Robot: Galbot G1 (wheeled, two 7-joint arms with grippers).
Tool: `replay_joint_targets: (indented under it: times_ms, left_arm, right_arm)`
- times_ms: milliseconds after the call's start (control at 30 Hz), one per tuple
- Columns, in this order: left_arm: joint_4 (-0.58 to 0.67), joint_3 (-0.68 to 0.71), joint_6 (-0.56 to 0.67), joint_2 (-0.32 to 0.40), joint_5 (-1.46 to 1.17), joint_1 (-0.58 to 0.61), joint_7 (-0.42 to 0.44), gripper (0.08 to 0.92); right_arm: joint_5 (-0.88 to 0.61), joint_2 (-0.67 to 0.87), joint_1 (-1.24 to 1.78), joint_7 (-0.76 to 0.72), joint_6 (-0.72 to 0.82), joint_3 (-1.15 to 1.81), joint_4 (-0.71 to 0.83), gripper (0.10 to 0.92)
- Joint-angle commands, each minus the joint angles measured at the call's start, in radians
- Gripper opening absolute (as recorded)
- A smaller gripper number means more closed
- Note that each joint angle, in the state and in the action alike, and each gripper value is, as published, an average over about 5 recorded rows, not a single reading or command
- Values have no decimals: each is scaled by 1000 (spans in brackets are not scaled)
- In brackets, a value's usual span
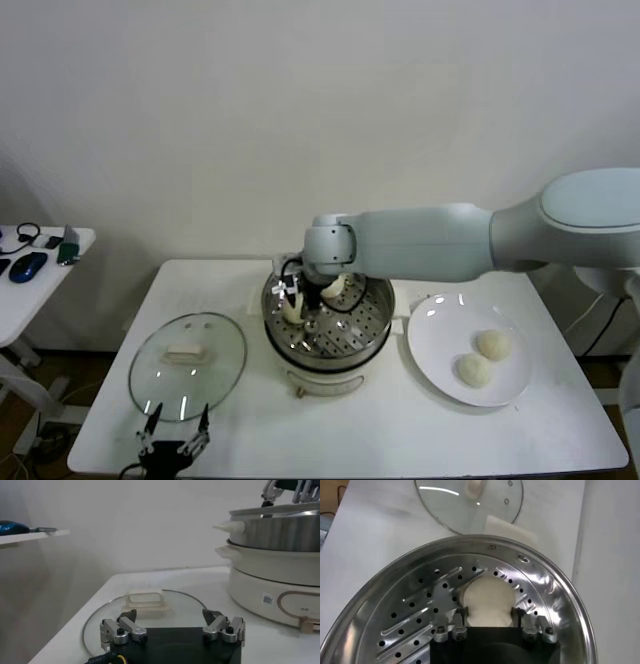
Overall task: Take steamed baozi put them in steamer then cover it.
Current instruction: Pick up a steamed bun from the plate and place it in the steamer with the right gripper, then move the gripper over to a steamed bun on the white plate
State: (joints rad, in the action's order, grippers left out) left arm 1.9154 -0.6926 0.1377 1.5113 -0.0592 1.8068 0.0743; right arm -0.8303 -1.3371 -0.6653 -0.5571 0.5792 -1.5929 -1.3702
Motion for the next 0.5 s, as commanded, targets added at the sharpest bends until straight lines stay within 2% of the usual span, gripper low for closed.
replay_joint_targets:
  times_ms: [33, 133, 267, 367, 500]
  left_arm:
    - [21, 3, -4, 0, 8, 7, 2, 823]
    - [29, 6, -6, 1, 10, 10, 3, 823]
    - [33, 11, -5, 1, 11, 12, 3, 823]
    - [35, 12, -4, 2, 11, 13, 3, 823]
    - [42, 15, -5, 3, 16, 15, 3, 823]
  right_arm:
    - [-17, 94, -235, -169, -141, -104, -46, 713]
    - [-8, 206, -364, -289, -227, -161, -80, 787]
    - [18, 403, -485, -411, -307, -250, -144, 819]
    - [127, 559, -527, -445, -351, -351, -188, 822]
    - [274, 754, -485, -417, -362, -431, -228, 823]
